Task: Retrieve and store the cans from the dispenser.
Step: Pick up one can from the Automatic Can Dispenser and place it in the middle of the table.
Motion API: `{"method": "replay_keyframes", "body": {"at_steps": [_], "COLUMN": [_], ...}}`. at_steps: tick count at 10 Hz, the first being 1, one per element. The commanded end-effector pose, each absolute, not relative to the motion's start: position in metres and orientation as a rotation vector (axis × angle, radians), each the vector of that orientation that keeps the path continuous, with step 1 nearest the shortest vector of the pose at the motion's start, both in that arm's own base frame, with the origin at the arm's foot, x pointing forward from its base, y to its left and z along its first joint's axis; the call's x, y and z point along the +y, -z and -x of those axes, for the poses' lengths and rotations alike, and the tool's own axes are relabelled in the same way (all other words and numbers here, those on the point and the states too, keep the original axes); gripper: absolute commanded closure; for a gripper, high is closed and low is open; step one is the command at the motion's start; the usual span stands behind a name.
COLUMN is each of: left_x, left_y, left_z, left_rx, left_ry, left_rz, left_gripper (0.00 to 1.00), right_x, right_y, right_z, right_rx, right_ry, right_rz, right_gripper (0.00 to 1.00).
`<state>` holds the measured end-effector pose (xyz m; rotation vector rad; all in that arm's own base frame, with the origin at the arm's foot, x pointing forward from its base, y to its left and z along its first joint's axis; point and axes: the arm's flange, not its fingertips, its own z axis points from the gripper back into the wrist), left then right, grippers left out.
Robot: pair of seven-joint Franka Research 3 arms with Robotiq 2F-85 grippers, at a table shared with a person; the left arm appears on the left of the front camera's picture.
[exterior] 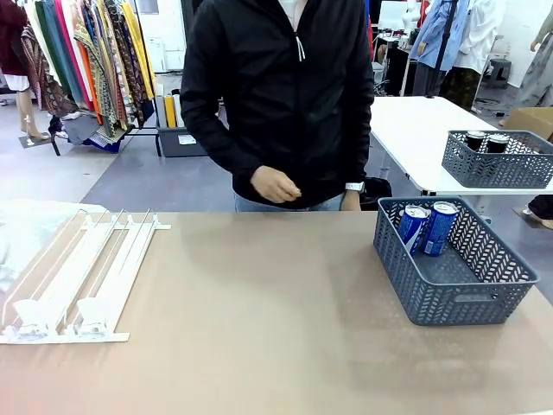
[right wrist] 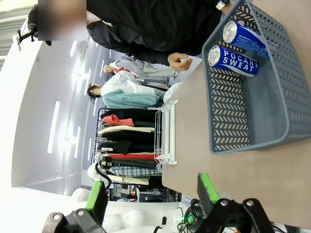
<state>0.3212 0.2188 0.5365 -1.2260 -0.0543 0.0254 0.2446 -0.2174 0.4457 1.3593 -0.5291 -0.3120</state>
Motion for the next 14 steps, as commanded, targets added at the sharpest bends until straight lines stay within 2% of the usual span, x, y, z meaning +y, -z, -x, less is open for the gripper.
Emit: {"method": "replay_keyframes", "body": {"at_steps": [1, 14], "left_x": [0.2173, 0.2173], "left_y": [-0.5403, -0.5403], "left_z": [-0.3193, -0.3193], "left_rx": [-0.047, -0.047], "left_ry": [-0.034, -0.034], "left_rz": [1.243, 1.243], "left_gripper": [0.00, 0.00], "right_x": [-0.2178, -0.2178], "right_y": [-0.4468, -0.4468], "right_z": [-0.2452, -0.2452], "right_rx": [-0.551, -0.551], "right_ry": [0.289, 0.289], "right_rz": [-1.365, -1.365], "right_gripper": [0.00, 0.00]}}
